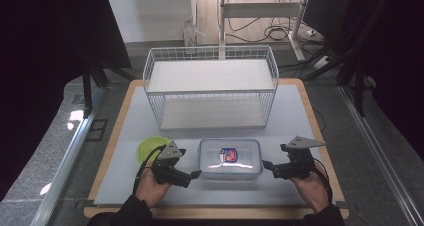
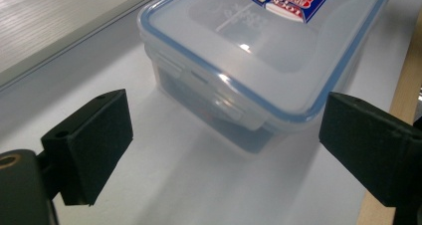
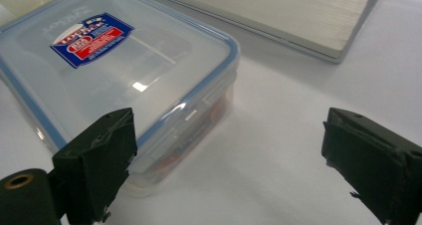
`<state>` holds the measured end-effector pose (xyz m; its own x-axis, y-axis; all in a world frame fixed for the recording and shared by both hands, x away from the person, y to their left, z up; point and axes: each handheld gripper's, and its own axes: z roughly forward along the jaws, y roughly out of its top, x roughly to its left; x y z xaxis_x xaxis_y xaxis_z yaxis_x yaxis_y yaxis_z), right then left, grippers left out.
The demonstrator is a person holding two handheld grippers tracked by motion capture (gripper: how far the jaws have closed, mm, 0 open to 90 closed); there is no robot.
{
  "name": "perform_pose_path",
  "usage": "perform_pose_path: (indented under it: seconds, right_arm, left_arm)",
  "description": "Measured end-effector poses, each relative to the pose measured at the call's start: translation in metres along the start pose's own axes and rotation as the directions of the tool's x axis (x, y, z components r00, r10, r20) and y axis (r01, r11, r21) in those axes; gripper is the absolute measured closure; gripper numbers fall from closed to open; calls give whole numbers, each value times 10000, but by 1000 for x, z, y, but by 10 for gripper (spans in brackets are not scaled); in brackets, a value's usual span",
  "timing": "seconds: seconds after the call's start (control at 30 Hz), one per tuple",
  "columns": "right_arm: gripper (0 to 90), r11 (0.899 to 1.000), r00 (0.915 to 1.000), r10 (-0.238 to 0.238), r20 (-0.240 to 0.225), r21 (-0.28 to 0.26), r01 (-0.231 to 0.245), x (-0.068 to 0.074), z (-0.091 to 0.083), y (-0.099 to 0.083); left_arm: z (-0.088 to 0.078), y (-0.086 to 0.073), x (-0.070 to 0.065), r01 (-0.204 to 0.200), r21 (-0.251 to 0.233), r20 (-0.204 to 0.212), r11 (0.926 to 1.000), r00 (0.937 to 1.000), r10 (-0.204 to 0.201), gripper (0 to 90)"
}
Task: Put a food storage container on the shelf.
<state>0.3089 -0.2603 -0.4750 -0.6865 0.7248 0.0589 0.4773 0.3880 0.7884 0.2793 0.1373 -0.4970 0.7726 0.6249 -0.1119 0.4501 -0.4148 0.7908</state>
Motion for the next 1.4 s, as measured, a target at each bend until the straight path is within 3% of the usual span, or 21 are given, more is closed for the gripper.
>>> perform_pose_path:
  seconds: [0.23, 0.4, 0.5, 0.67, 0.77, 0.87, 1.0, 1.07, 1.1, 1.13, 1.17, 1.4]
  right_arm:
    - [56, 10000, 9987, -61, -506, 67, 64, 7, 5, 4]
    - [37, 9988, 9966, 112, -815, 476, -73, 12, 13, 4]
    - [25, 9972, 9938, 291, -1070, 713, -215, 15, 20, 4]
    - [20, 9938, 9839, 653, -1663, 1002, -491, 17, 29, 6]
    - [20, 9893, 9730, 1026, -2068, 1231, -781, 15, 35, 7]
    - [29, 9842, 9585, 1411, -2475, 1396, -1089, 13, 40, 7]
    - [14, 9783, 9451, 1745, -2764, 1579, -1345, 11, 45, 7]
    - [23, 9756, 9386, 1886, -2889, 1646, -1454, 9, 47, 6]
    - [31, 9714, 9284, 2097, -3067, 1739, -1619, 8, 48, 5]
    - [28, 9691, 9244, 2216, -3104, 1749, -1736, 8, 49, 5]
    - [36, 9680, 9240, 2258, -3086, 1781, -1770, 8, 49, 5]
    - [141, 9672, 9385, 2198, -2664, 1852, -1739, 13, 36, 8]
  left_arm:
    - [15, 12, 5, 590, 374, 585, 9976, 9964, -611, 59]
    - [23, 14, 10, 962, 463, 851, 9943, 9914, -999, 49]
    - [28, 14, 15, 1321, 647, 1190, 9891, 9831, -1391, 35]
    - [36, 16, 19, 1676, 902, 1722, 9817, 9683, -1811, 20]
    - [41, 18, 19, 1728, 1042, 1992, 9794, 9612, -1908, 18]
    - [45, 20, 20, 1887, 1204, 2012, 9746, 9568, -2101, 0]
    - [50, 20, 23, 2150, 1303, 2349, 9679, 9417, -2408, 0]
    - [50, 20, 23, 2156, 1309, 2356, 9677, 9413, -2416, 0]
    - [50, 20, 22, 2128, 1319, 2326, 9681, 9428, -2389, 0]
    - [50, 20, 21, 2182, 1344, 2283, 9666, 9424, -2445, 0]
    - [49, 20, 20, 2205, 1377, 2249, 9656, 9425, -2473, 0]
    - [41, 21, 6, 1620, 1470, 1862, 9758, 9643, -1881, 12]
